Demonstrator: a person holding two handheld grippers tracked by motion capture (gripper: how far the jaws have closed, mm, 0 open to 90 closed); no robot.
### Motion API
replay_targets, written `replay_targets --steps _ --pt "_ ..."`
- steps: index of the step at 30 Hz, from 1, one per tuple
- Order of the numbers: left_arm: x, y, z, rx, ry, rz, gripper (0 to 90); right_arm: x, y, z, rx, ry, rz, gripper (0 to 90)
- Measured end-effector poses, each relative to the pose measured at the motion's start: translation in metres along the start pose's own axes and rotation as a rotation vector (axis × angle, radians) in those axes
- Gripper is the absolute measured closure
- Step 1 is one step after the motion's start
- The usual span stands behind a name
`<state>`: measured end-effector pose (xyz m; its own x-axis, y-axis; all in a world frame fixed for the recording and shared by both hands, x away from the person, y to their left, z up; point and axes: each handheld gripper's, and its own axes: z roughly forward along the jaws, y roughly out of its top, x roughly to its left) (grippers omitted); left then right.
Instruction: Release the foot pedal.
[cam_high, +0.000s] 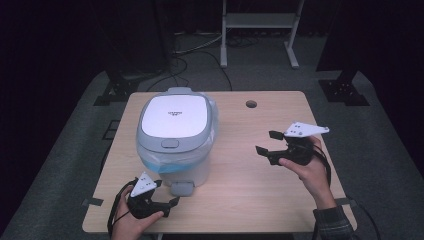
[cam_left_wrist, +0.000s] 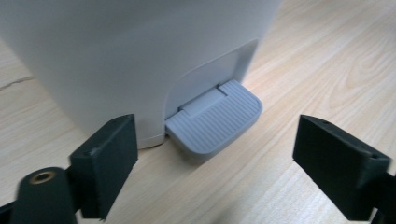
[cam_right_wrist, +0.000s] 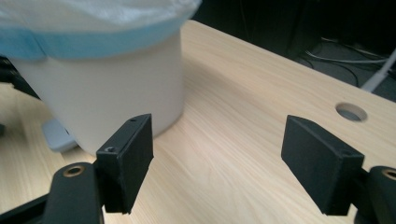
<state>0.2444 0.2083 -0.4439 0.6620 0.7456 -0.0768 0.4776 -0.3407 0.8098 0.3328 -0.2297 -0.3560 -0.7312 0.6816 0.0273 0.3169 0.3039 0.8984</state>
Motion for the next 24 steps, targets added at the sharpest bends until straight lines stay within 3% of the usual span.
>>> replay_targets --steps 10,24 --pt "0.017 -0.008 -0.004 0.006 0.012 0.010 6.2 -0.014 -0.033 -0.012 0.023 -0.050 0.060 23.6" --pt "0.039 -0.016 -0.007 0.033 0.057 0.003 6.3 -0.024 -0.092 -0.022 0.129 -0.126 0.122 22.9"
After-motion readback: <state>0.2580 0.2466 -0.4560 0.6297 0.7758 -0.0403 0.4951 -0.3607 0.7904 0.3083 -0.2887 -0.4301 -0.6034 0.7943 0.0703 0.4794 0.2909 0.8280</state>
